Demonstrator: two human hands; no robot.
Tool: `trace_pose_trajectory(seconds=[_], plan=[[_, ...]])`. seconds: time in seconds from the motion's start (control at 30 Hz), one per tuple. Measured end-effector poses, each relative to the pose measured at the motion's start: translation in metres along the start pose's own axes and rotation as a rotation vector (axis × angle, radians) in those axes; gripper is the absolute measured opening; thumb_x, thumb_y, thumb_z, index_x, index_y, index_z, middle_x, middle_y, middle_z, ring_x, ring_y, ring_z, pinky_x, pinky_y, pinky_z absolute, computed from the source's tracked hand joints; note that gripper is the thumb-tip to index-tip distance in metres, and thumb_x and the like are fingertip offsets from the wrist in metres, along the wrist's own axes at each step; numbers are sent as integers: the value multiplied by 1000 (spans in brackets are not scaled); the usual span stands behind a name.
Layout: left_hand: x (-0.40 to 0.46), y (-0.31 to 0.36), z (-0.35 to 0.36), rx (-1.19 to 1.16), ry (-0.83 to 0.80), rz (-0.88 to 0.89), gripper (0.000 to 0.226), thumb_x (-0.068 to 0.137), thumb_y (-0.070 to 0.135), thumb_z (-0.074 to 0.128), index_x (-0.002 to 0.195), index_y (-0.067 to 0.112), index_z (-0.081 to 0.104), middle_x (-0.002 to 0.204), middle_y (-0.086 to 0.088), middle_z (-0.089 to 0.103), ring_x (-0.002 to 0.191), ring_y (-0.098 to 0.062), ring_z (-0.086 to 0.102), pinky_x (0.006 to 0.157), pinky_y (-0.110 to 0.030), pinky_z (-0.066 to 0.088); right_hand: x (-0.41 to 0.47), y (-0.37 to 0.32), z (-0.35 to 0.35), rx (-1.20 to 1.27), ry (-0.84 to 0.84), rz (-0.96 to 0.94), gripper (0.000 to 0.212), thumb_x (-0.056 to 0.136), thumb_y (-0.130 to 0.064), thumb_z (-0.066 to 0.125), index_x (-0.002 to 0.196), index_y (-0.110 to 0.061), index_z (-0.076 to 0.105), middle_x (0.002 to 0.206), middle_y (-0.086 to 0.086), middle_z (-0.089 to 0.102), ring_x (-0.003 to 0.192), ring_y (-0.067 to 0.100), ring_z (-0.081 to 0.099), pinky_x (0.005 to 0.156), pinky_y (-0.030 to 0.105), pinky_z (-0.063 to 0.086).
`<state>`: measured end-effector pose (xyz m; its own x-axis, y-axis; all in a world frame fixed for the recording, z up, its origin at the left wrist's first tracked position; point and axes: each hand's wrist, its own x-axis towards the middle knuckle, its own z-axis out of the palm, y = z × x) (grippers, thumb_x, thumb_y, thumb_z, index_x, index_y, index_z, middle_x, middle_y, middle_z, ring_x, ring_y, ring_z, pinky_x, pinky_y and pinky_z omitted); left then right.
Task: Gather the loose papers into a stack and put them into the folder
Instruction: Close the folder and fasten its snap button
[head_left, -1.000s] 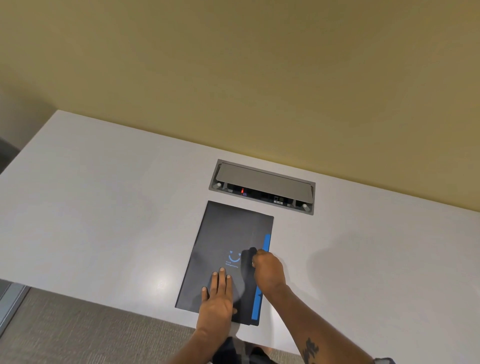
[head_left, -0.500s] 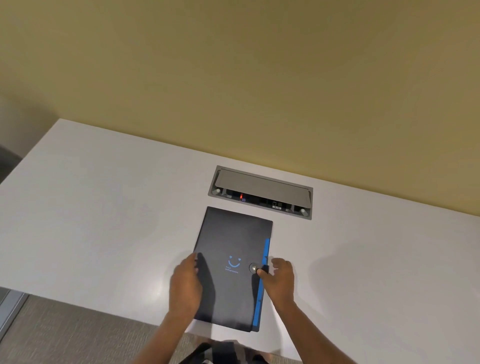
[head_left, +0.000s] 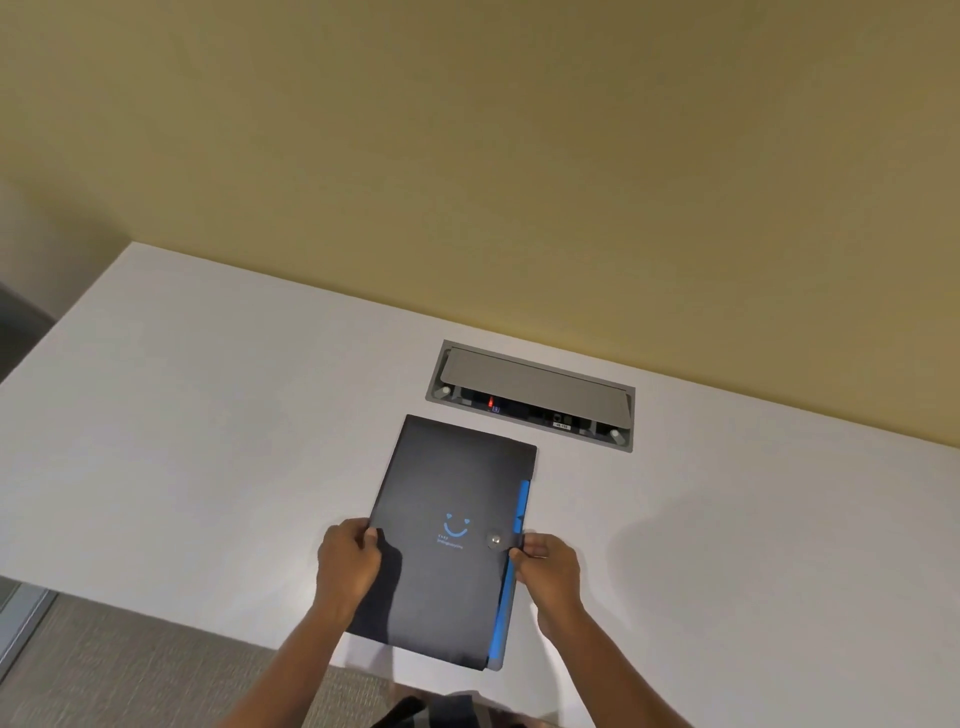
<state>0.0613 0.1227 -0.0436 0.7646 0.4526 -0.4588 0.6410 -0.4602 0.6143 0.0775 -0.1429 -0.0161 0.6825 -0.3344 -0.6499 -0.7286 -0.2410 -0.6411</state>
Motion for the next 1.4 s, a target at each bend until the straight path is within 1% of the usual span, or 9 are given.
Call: trace_pose_trajectory(seconds=[0.07, 0.23, 0.43, 0.53, 0.7, 1.07, 1.23, 1.33, 1.4], plan=[[6, -7, -10, -93, 33, -45, 23, 104, 13, 58, 110, 1, 77, 106, -17, 77, 96, -35, 69, 91, -41, 51, -3, -9, 15, 23, -35, 3, 16, 90, -2, 77, 96, -17, 76, 96, 5, 79, 92, 25, 76, 91, 40, 66], [25, -26, -52, -251, 116, -100, 34, 105, 21, 53, 74, 17, 68, 78, -8, 72, 79, -30, 68, 68, -39, 50, -12, -36, 63, 33, -135, -14, 29, 91, -3, 79, 86, -30, 69, 94, -3, 76, 88, 17, 75, 89, 34, 66], [74, -39, -111, -254, 212, -103, 48, 104, 33, 50, 63, 9, 59, 63, -17, 63, 60, -29, 54, 61, -37, 43, -10, -83, 129, 18, -288, -26, 16, 94, -8, 78, 99, -22, 72, 106, 3, 77, 95, 17, 74, 97, 33, 63], [111, -29, -132, -236, 237, -85, 52, 103, 36, 48, 63, 7, 60, 64, -17, 64, 60, -31, 55, 63, -40, 45, 2, -110, 157, 5, -328, -48, 23, 95, -9, 77, 117, -14, 75, 112, 6, 78, 103, 21, 75, 98, 33, 62], [174, 7, -143, -224, 253, -14, 53, 103, 37, 48, 62, 6, 61, 65, -18, 64, 61, -32, 54, 66, -41, 45, 37, -151, 186, 39, -311, -50, 30, 92, -6, 78, 122, -9, 76, 115, 10, 78, 107, 25, 74, 94, 32, 59], [243, 59, -119, -156, 186, 17, 48, 102, 49, 44, 71, 19, 65, 88, -17, 70, 89, -43, 65, 90, -53, 57, 86, -192, 195, 57, -233, -95, 33, 92, -11, 80, 124, -12, 72, 110, 5, 73, 89, 13, 67, 73, 21, 51], [249, 64, -122, -126, 158, -1, 56, 104, 55, 40, 83, 11, 69, 98, -22, 70, 94, -45, 65, 98, -61, 55, 88, -193, 199, 50, -239, -92, 36, 92, -11, 81, 127, -10, 71, 108, 5, 71, 90, 15, 66, 84, 31, 53], [251, 65, -121, -131, 157, 36, 59, 106, 53, 39, 78, 8, 66, 90, -22, 68, 90, -44, 64, 97, -62, 55, 90, -194, 199, 74, -229, -88, 40, 91, -11, 81, 130, -11, 70, 118, 8, 73, 104, 23, 67, 94, 36, 55], [252, 64, -122, -119, 149, 48, 59, 107, 51, 39, 78, 7, 66, 87, -20, 68, 89, -43, 64, 95, -61, 55, 90, -194, 197, 80, -237, -88, 41, 91, -12, 81, 131, -12, 70, 118, 6, 72, 106, 23, 66, 90, 33, 54]])
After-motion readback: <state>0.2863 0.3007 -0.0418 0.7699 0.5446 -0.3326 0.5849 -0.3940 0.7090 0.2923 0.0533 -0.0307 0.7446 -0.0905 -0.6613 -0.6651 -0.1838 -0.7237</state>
